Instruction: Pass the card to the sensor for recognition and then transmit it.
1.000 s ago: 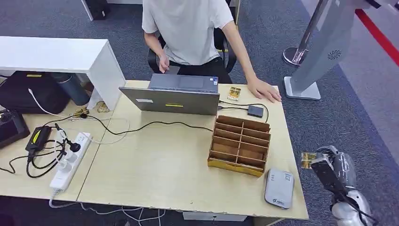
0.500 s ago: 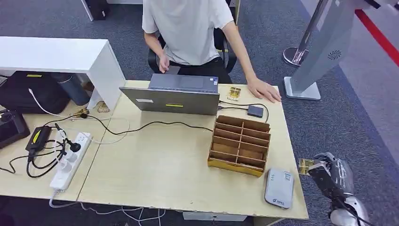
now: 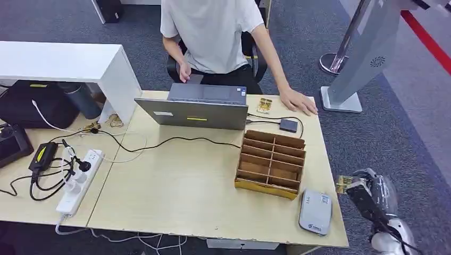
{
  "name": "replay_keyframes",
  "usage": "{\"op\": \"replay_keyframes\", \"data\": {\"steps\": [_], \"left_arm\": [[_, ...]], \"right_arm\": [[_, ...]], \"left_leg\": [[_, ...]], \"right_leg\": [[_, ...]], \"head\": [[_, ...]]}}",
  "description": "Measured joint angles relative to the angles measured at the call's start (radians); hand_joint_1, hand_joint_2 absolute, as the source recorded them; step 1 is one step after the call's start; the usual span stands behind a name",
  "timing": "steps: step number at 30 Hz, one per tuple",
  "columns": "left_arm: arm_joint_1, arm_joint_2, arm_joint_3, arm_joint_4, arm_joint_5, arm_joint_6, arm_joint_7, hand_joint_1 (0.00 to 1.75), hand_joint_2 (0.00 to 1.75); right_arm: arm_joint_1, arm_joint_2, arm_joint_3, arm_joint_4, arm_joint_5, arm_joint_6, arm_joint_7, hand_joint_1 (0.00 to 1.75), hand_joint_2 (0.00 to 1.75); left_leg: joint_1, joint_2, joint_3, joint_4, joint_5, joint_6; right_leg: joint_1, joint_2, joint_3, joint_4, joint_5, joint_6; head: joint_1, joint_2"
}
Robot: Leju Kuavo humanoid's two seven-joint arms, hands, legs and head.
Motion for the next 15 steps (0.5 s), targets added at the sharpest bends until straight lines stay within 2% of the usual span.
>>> {"op": "replay_keyframes", "data": {"steps": [7,10,15], "left_arm": [[-0.015,-0.001,-0.018,0.000,-0.015,0.005,0.025,0.00,1.75],[-0.034,-0.004,-0.033,0.000,-0.026,0.008,0.047,0.00,1.75],[-0.072,-0.020,-0.065,0.000,-0.035,0.018,0.079,0.00,1.75]], "right_arm": [[-0.120,0.008,0.079,-0.005,0.061,-0.008,0.015,1.75,1.75],[-0.219,0.029,0.168,0.002,0.129,-0.030,0.054,1.75,1.75],[-0.423,0.090,0.342,0.053,0.218,-0.067,0.168,1.75,1.75]], "left_leg": [[0.000,0.003,-0.002,0.000,0.003,0.000],[0.000,0.006,-0.003,0.000,0.004,-0.001],[0.001,0.006,-0.007,0.000,0.011,-0.002]], "right_leg": [[0.000,0.002,-0.002,0.001,0.003,0.000],[0.000,0.006,-0.005,0.001,0.007,-0.001],[0.001,0.006,-0.010,0.002,0.011,-0.002]], "head": [[0.000,0.000],[0.000,0.000],[0.000,0.000]]}}
